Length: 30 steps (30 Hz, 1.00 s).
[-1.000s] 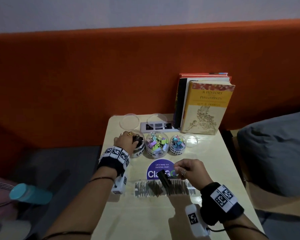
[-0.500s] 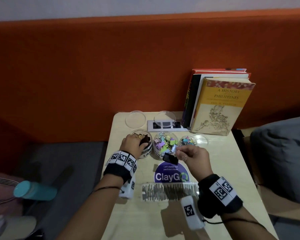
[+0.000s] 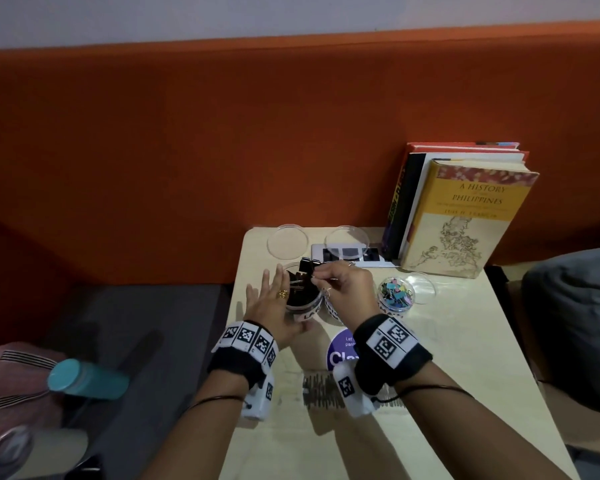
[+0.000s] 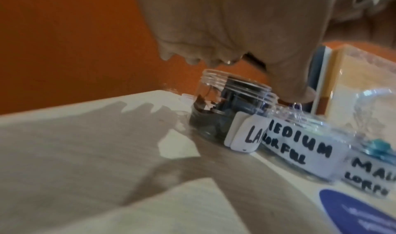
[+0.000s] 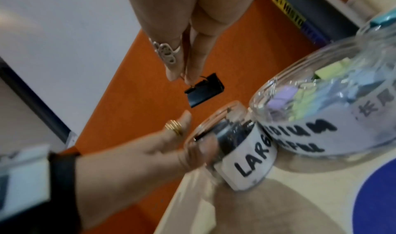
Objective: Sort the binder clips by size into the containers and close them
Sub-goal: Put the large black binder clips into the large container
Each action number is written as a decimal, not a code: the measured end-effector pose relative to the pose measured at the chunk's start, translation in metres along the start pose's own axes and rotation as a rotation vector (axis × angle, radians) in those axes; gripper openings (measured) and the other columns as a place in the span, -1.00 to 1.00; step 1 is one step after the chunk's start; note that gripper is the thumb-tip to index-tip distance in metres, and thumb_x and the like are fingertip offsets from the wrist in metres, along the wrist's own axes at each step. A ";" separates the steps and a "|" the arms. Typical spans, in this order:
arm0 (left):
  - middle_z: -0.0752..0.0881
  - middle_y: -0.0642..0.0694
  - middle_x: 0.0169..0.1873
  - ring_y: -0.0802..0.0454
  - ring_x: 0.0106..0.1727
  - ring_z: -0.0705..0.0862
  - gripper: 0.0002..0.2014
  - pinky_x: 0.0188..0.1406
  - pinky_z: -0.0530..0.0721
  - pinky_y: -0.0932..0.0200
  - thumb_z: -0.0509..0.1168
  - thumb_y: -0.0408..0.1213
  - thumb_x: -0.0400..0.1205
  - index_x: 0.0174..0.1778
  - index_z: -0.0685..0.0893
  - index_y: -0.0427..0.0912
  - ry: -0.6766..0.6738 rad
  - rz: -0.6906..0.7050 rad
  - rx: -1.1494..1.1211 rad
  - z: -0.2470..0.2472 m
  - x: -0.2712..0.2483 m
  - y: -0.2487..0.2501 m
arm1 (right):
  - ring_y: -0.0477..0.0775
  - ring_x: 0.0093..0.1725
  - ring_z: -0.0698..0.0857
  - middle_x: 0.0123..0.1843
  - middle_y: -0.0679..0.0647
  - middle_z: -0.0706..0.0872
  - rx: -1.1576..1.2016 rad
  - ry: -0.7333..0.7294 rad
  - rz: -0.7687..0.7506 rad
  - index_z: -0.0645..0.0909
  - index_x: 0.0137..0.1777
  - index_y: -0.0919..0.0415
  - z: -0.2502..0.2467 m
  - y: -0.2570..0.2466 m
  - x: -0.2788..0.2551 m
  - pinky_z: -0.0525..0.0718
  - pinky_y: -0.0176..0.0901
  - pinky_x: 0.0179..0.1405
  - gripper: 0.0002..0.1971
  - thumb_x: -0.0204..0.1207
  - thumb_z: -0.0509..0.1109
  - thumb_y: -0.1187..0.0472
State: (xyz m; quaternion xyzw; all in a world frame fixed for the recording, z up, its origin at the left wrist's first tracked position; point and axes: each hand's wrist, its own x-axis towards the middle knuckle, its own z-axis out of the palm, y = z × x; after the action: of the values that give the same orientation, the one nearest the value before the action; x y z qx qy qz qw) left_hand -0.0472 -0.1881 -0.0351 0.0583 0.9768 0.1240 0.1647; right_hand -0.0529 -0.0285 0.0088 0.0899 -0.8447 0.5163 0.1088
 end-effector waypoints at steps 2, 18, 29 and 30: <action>-0.42 0.02 0.62 -0.07 0.66 -0.38 0.14 0.64 -0.22 -0.23 0.27 0.32 0.43 0.63 -0.36 -0.08 0.052 -0.033 -0.124 0.001 -0.001 -0.003 | 0.11 -0.14 0.77 -0.09 0.30 0.81 0.006 -0.088 -0.017 0.76 -0.21 0.42 0.013 0.006 0.001 0.59 -0.69 -0.11 -0.94 0.33 0.50 0.49; -0.21 0.15 0.67 -0.05 0.69 -0.27 -0.23 0.57 -0.29 -0.36 0.16 0.10 0.62 0.66 -0.09 0.02 0.054 0.047 0.069 -0.009 0.003 -0.011 | 0.30 0.07 0.70 0.12 0.32 0.74 -0.402 -0.466 -0.007 0.42 0.38 0.25 0.025 0.020 0.002 0.61 -0.01 0.03 -0.59 0.55 0.33 0.23; 0.57 -0.05 0.39 0.00 0.52 0.39 -0.51 0.62 -0.23 -0.21 0.23 0.01 0.64 0.50 0.43 0.00 0.272 -0.071 -0.210 -0.020 0.018 -0.009 | 0.22 0.00 0.79 0.01 0.29 0.82 -0.262 -0.286 -0.029 0.64 0.14 0.40 0.032 0.019 0.012 0.72 -0.06 0.07 -0.75 0.48 0.28 0.51; 0.62 -0.04 0.33 0.01 0.49 0.43 -0.55 0.62 -0.25 -0.21 0.25 -0.01 0.63 0.45 0.51 0.00 0.311 -0.065 -0.182 -0.022 0.021 -0.009 | 0.18 0.02 0.80 0.01 0.27 0.83 -0.248 -0.278 -0.036 0.64 0.14 0.38 0.031 0.018 0.013 0.69 -0.17 0.10 -0.73 0.47 0.29 0.52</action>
State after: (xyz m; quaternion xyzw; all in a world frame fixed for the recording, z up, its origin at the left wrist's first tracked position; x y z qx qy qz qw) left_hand -0.0748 -0.1989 -0.0236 -0.0086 0.9766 0.2142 0.0201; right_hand -0.0728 -0.0481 -0.0171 0.1614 -0.9071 0.3887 0.0106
